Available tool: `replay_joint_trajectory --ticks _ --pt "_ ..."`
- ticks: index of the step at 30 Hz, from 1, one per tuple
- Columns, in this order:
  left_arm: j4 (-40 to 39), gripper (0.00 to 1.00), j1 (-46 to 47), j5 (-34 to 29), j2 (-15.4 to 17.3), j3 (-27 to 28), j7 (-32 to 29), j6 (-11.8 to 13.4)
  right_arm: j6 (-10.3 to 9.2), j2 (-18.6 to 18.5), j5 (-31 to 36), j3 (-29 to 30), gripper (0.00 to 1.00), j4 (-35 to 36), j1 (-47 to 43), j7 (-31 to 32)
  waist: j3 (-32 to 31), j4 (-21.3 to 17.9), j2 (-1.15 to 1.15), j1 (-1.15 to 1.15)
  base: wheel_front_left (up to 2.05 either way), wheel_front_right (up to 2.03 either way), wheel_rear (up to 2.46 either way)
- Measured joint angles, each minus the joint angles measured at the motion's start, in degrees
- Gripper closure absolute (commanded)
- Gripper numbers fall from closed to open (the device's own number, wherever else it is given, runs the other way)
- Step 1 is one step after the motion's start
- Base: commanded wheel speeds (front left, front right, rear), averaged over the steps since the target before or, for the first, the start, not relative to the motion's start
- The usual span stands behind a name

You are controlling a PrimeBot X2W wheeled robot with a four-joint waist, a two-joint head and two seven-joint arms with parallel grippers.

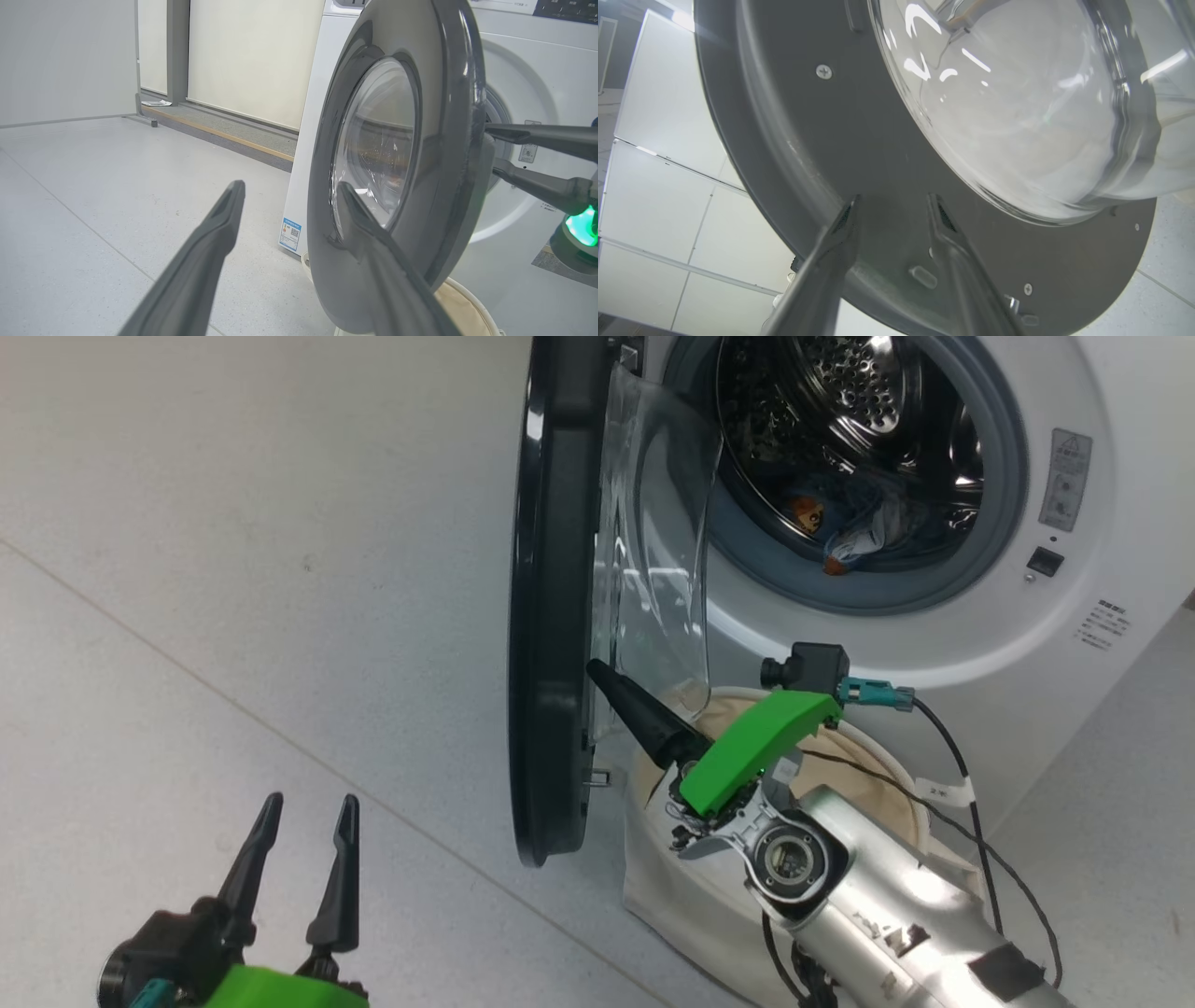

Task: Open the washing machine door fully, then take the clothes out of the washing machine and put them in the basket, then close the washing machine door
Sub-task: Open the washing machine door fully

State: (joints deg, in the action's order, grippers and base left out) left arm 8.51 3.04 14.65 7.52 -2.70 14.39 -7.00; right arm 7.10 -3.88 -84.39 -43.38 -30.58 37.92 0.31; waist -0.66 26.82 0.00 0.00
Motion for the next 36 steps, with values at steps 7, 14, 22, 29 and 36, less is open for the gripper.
replay_joint_trajectory --ticks 7,14,22,29,36 --pt "-1.52 0.00 -0.99 0.00 0.98 0.27 -0.77 0.64 0.00 -1.15 3.69 0.15 0.00 0.31 -1.51 -5.32 -1.34 -0.51 0.00 0.00 0.00 0.00 0.00" --pt "-3.24 0.00 -2.46 0.07 1.78 1.38 -1.27 1.52 0.00 -5.44 15.88 -0.08 0.00 1.55 -3.99 -12.20 -1.50 -2.46 0.00 0.00 0.00 0.00 0.00" --pt "-4.67 0.00 -3.06 0.45 2.43 1.76 -1.68 1.96 0.00 -6.31 38.39 9.39 0.00 3.30 -9.59 -14.29 -1.70 -5.09 0.00 0.00 0.00 0.00 0.00" --pt "-5.28 0.00 -3.24 0.65 2.98 1.55 -1.75 1.97 0.00 -1.71 59.54 24.32 0.00 12.38 -22.75 -14.59 -1.12 -6.37 0.00 0.00 0.00 0.00 0.00" --pt "-5.41 0.00 -3.26 1.85 3.28 1.05 -1.75 1.87 0.00 0.35 68.27 34.83 0.00 20.92 -31.48 -12.51 -0.20 -6.73 0.00 0.00 0.00 0.00 0.00"
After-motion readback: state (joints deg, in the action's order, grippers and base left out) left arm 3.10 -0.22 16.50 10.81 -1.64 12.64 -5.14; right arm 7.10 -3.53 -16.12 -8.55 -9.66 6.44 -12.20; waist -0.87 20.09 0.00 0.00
